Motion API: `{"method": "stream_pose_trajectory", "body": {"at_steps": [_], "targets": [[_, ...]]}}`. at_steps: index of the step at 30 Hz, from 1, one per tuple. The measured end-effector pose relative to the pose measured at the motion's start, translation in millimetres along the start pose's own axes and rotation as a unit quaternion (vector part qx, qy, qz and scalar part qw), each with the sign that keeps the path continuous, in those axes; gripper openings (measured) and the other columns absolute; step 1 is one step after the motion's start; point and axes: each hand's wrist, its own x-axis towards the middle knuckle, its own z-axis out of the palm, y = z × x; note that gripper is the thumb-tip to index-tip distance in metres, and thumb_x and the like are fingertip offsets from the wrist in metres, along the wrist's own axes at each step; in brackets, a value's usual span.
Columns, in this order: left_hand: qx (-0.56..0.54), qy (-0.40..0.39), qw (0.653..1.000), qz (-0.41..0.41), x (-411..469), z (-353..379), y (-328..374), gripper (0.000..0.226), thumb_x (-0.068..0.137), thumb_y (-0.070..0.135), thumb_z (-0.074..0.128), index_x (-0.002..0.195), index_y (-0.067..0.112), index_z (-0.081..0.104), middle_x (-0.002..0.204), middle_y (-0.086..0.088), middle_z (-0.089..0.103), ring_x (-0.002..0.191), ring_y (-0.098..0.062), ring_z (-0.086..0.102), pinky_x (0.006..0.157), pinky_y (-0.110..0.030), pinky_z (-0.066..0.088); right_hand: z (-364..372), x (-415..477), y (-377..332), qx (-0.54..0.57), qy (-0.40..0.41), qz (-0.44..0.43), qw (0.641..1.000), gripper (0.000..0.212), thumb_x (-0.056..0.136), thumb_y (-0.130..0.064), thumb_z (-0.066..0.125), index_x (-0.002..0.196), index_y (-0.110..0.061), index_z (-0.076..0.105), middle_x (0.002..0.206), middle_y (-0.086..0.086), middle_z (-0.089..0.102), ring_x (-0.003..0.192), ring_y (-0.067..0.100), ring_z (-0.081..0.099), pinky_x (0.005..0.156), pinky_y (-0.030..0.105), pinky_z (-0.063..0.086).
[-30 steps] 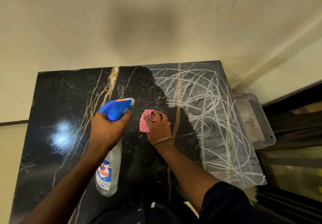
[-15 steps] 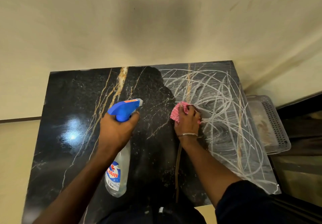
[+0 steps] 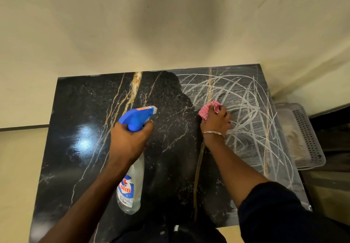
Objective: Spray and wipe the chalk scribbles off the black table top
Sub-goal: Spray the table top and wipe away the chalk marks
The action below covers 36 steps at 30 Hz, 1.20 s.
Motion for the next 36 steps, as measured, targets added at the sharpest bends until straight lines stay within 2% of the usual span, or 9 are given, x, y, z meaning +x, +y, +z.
{"method": "stream_pose_trajectory", "body": {"at_steps": [4, 7, 10, 15, 19, 25, 28, 32, 36], "targets": [[0.011, -0.003, 1.0, 0.0, 3, 4, -1, 0.015, 0.088, 0.019, 0.07, 0.077, 0.016, 0.06, 0.061, -0.022, 0.06, 0.044, -0.012, 0.054, 0.045, -0.019, 0.048, 5, -26, -55, -0.022, -0.012, -0.178, 0.984, 0.067, 0.08, -0.04, 0.066, 0.139, -0.022, 0.04, 0.137, 0.019, 0.037, 0.12, 0.039, 0.039, 0.088, 0.045, 0.049], [0.023, 0.0, 1.0, 0.0, 7, 7, -1, 0.016, 0.086, 0.021, 0.071, 0.076, 0.015, 0.061, 0.067, -0.026, 0.062, 0.05, -0.021, 0.056, 0.054, -0.036, 0.054, 17, -36, -74, -0.016, -0.07, -0.373, 0.925, 0.074, 0.077, -0.035, 0.072, 0.143, -0.023, 0.041, 0.139, 0.016, 0.04, 0.123, 0.038, 0.04, 0.093, 0.049, 0.049], [0.016, -0.003, 1.0, -0.001, 10, 5, 1, 0.013, 0.087, 0.019, 0.07, 0.079, 0.014, 0.061, 0.069, -0.028, 0.06, 0.051, -0.022, 0.055, 0.052, -0.033, 0.053, 21, -15, -53, -0.026, -0.048, -0.431, 0.9, 0.076, 0.073, -0.039, 0.076, 0.14, -0.024, 0.046, 0.133, 0.015, 0.047, 0.117, 0.036, 0.046, 0.088, 0.048, 0.053], [0.014, -0.005, 1.0, 0.008, 13, -1, 6, 0.017, 0.089, 0.014, 0.069, 0.084, 0.0, 0.06, 0.067, -0.031, 0.058, 0.046, -0.015, 0.052, 0.044, -0.017, 0.045, 12, 21, -5, 0.01, 0.021, -0.12, 0.992, 0.067, 0.075, -0.033, 0.071, 0.137, -0.024, 0.047, 0.134, 0.019, 0.041, 0.118, 0.041, 0.04, 0.088, 0.046, 0.048], [0.015, -0.004, 1.0, 0.0, 13, -1, 8, 0.012, 0.088, 0.012, 0.068, 0.084, 0.004, 0.061, 0.069, -0.033, 0.058, 0.045, -0.014, 0.05, 0.042, -0.015, 0.044, 5, 18, -40, 0.025, 0.003, 0.022, 0.999, 0.07, 0.08, -0.039, 0.066, 0.142, -0.023, 0.039, 0.145, 0.021, 0.03, 0.127, 0.045, 0.031, 0.095, 0.048, 0.042], [0.021, -0.004, 1.0, -0.006, 13, 1, 6, 0.011, 0.089, 0.015, 0.069, 0.082, 0.015, 0.06, 0.07, -0.033, 0.059, 0.045, -0.015, 0.051, 0.043, -0.016, 0.044, 20, -5, -93, -0.012, -0.057, -0.364, 0.93, 0.073, 0.074, -0.04, 0.072, 0.14, -0.027, 0.045, 0.137, 0.013, 0.042, 0.121, 0.036, 0.04, 0.092, 0.047, 0.049], [0.026, -0.006, 1.0, -0.006, 16, 2, 6, 0.013, 0.089, 0.013, 0.068, 0.081, 0.016, 0.059, 0.07, -0.033, 0.06, 0.044, -0.013, 0.051, 0.043, -0.014, 0.044, 17, 11, -76, -0.016, -0.041, -0.432, 0.901, 0.076, 0.069, -0.04, 0.076, 0.139, -0.027, 0.049, 0.134, 0.013, 0.048, 0.115, 0.036, 0.046, 0.083, 0.045, 0.052], [0.033, -0.01, 0.999, -0.001, 18, 2, 7, 0.014, 0.089, 0.013, 0.068, 0.079, 0.015, 0.059, 0.07, -0.032, 0.06, 0.045, -0.012, 0.051, 0.044, -0.014, 0.044, 12, 40, -28, 0.003, -0.001, -0.202, 0.979, 0.071, 0.075, -0.038, 0.07, 0.141, -0.028, 0.044, 0.142, 0.016, 0.039, 0.125, 0.041, 0.037, 0.094, 0.052, 0.045], [0.034, -0.011, 0.999, 0.007, 21, 3, 6, 0.013, 0.089, 0.014, 0.068, 0.081, 0.018, 0.059, 0.069, -0.029, 0.061, 0.044, -0.011, 0.052, 0.045, -0.014, 0.044, 4, 44, -37, 0.033, 0.005, 0.003, 0.999, 0.067, 0.08, -0.039, 0.067, 0.14, -0.026, 0.041, 0.146, 0.018, 0.03, 0.128, 0.043, 0.031, 0.1, 0.05, 0.038]]}}
